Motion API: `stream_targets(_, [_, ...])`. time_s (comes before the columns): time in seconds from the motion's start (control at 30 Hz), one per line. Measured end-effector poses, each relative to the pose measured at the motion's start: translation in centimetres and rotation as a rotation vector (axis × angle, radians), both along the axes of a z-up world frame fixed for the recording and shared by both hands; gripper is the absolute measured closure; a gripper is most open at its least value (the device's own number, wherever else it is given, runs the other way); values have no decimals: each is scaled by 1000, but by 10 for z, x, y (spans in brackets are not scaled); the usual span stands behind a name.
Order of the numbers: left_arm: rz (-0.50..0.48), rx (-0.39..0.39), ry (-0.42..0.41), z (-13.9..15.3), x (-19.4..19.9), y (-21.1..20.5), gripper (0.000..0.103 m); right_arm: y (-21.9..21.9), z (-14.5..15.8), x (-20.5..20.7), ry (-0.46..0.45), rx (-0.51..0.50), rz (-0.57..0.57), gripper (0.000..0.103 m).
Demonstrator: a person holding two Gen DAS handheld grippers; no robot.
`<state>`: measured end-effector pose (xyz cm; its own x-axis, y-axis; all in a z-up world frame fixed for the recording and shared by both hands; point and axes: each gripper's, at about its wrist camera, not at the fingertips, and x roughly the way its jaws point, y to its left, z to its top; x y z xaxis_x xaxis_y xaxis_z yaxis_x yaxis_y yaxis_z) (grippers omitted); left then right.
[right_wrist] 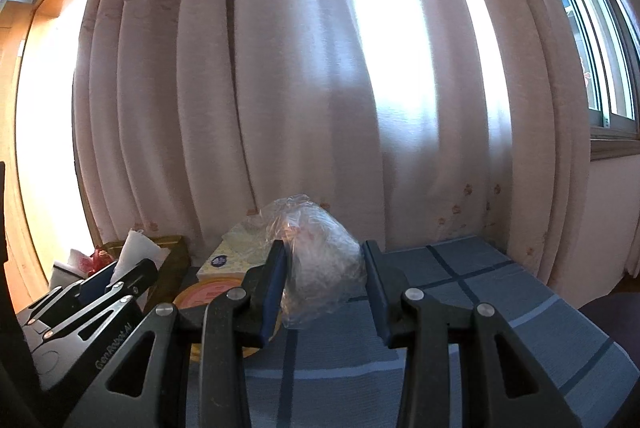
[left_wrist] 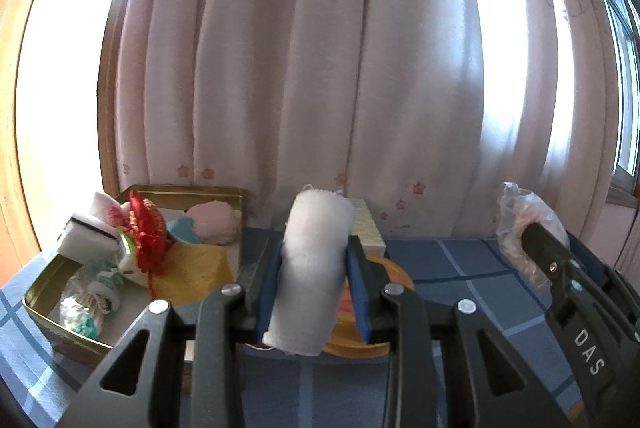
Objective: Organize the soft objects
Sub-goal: 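Carry the white roll and plastic bag over the gold tray with both tools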
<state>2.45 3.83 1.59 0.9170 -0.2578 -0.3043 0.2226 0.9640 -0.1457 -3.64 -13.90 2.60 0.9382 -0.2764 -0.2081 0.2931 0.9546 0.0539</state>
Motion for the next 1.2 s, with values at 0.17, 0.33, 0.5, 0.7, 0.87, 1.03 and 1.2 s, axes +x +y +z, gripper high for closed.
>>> stream_targets(0.17, [18, 12, -2, -1, 0, 11, 72, 12, 0, 2, 0, -6, 26, 62])
stream_targets(0.33, [36, 25, -13, -1, -1, 20, 72, 26, 1, 3, 1, -12, 54, 62])
stream_targets(0.5, [53, 30, -15, -2, 1, 33, 72, 39, 3, 5, 6, -19, 75, 62])
stream_targets(0.7, [77, 14, -2, -3, 7, 53, 72, 54, 2, 15, 16, -24, 95, 62])
stream_targets(0.87, [98, 39, -11, -4, 9, 62, 72, 68, 1, 22, 17, -32, 113, 62])
stream_targets(1.03, [116, 31, -3, -5, 15, 76, 72, 82, -1, 30, 20, -33, 133, 62])
stream_targets(1.2, [136, 28, 3, -7, 19, 88, 72, 97, -2, 40, 37, -42, 161, 62])
